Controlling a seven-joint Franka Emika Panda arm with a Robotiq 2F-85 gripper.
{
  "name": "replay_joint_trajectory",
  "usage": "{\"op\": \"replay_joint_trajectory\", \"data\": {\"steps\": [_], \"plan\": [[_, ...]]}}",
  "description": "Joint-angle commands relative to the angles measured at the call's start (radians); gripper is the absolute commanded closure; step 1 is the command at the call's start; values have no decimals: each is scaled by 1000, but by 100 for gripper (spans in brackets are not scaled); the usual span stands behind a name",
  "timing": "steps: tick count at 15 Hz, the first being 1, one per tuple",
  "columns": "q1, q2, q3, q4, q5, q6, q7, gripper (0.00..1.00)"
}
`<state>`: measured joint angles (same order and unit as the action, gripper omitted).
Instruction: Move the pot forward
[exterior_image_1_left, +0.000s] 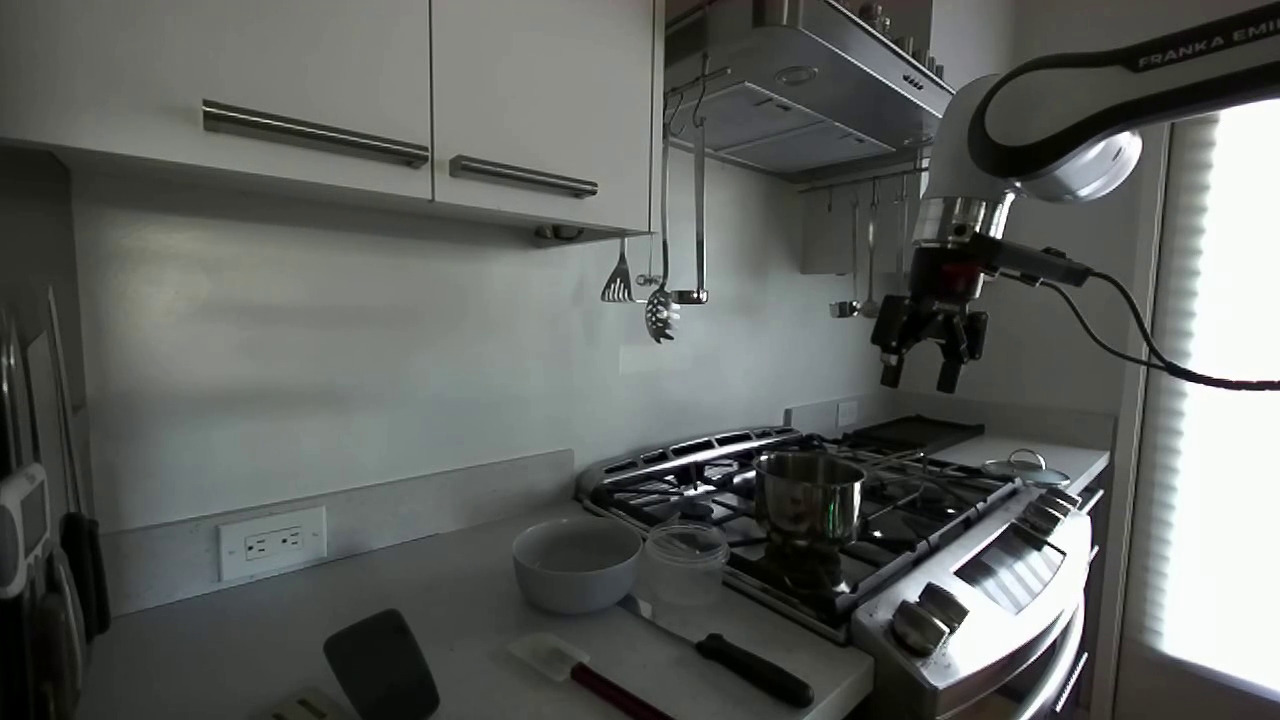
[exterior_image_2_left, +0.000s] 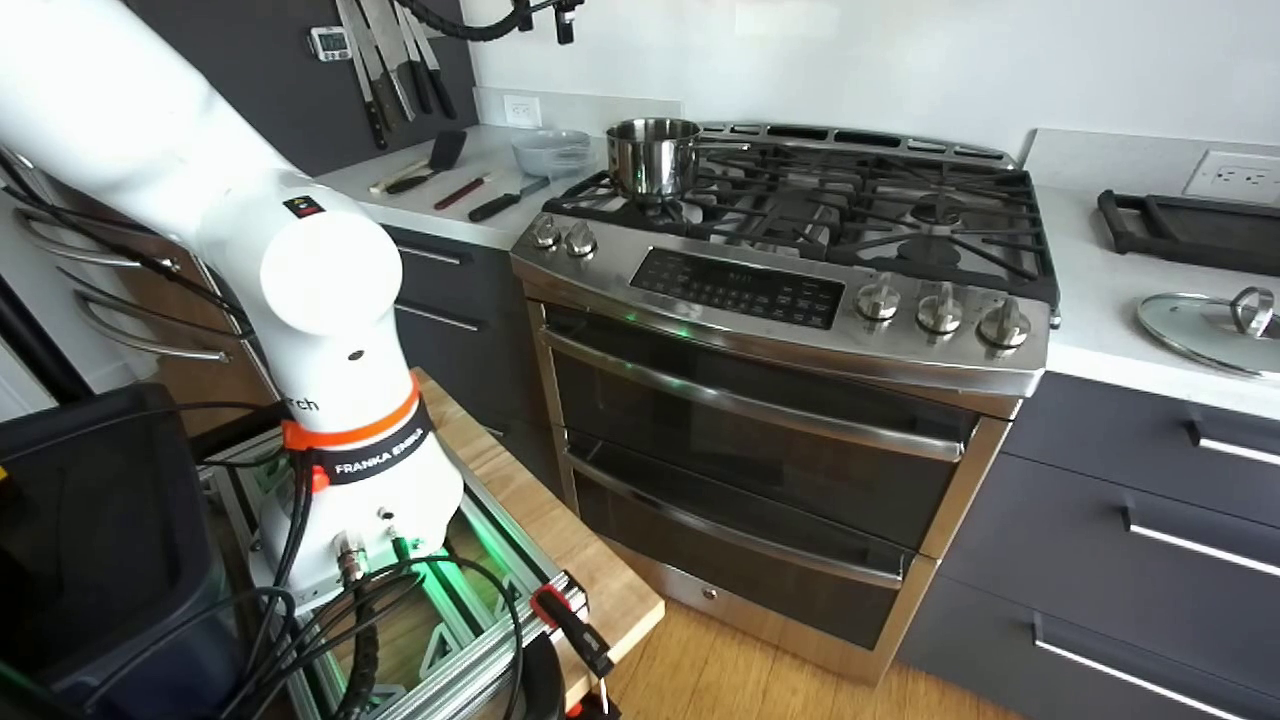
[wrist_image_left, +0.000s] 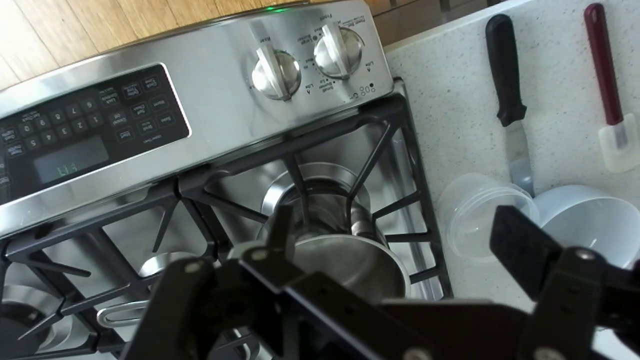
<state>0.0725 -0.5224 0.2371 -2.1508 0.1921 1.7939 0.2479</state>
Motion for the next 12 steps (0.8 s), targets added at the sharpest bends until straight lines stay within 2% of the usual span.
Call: {"op": "replay_joint_trajectory", "data": {"steps": [1, 7, 12], "plan": [[19, 3, -14, 3, -9, -1, 8, 0], [6, 10, -15, 4, -34, -13, 16, 0], [-17, 113, -48, 15, -165, -15, -58, 0]]}}
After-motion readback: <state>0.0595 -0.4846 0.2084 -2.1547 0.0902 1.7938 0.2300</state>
